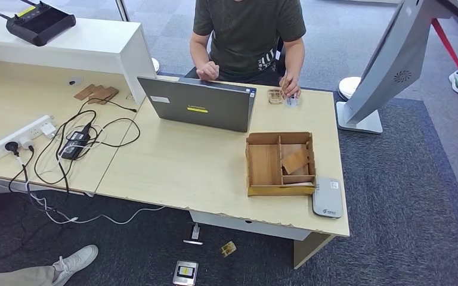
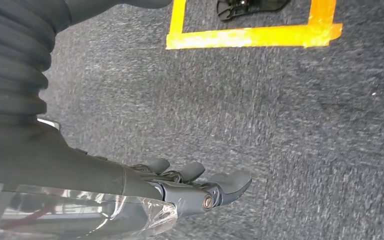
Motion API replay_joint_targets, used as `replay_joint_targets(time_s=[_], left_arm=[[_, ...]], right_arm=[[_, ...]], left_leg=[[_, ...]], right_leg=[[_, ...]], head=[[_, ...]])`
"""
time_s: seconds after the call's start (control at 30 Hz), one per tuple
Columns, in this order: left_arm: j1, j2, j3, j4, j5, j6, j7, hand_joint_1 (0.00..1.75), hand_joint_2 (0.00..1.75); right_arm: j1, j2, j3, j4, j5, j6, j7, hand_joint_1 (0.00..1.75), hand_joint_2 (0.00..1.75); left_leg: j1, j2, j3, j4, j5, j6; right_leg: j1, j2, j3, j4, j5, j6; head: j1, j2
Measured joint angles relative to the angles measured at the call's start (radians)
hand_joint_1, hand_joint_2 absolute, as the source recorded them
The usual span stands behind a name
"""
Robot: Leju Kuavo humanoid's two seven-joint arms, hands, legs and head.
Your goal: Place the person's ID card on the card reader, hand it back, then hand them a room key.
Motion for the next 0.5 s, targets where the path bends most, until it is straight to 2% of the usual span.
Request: replay_joint_targets(time_s=[0.07,0.17,0.27,0.3,0.4,0.5], left_arm=[[0.002,0.011,0.001,0.000,0.005,-0.031,-0.003,0.00,1.75],[0.001,0.026,0.001,0.000,0.003,-0.095,-0.054,0.00,1.75],[-0.002,0.038,0.001,0.000,0.001,-0.140,-0.092,0.00,1.75],[-0.004,0.041,0.001,0.000,0.002,-0.147,-0.097,0.00,1.75],[-0.006,0.046,0.001,0.000,0.010,-0.163,-0.093,0.00,1.75],[-0.006,0.040,0.002,0.000,0.016,-0.164,-0.066,0.00,1.75]], right_arm=[[0.004,0.002,0.000,0.000,-0.005,0.017,-0.007,0.00,1.75],[0.017,0.016,0.000,0.001,-0.022,0.056,-0.040,0.00,1.75],[0.031,0.036,0.000,0.001,-0.038,0.104,-0.067,0.00,0.44],[0.034,0.042,0.000,0.002,-0.040,0.113,-0.070,0.00,0.44],[0.039,0.058,0.000,0.004,-0.040,0.123,-0.065,0.00,1.75],[0.040,0.070,0.000,0.006,-0.039,0.104,-0.041,0.00,1.75]], left_leg=[[0.000,0.000,0.000,0.000,0.000,0.000],[0.001,0.000,0.000,0.000,0.000,0.000],[0.001,0.000,0.000,0.000,0.000,0.000],[0.001,0.000,0.000,0.000,0.000,0.000],[0.001,0.000,0.000,0.000,0.000,0.000],[0.001,0.000,0.000,0.000,0.000,0.000]], right_leg=[[0.000,0.000,0.000,0.000,0.000,0.000],[0.001,0.000,0.000,0.000,0.000,0.000],[0.001,0.000,0.000,0.000,0.000,-0.001],[0.001,0.000,0.000,0.000,0.000,-0.001],[0.001,0.000,0.000,0.000,0.000,-0.001],[0.001,0.000,0.000,0.000,0.000,-0.001]], head=[[0.000,0.000],[0.000,0.000],[0.000,0.000],[0.000,0.000],[0.000,0.000],[0.000,0.000]])
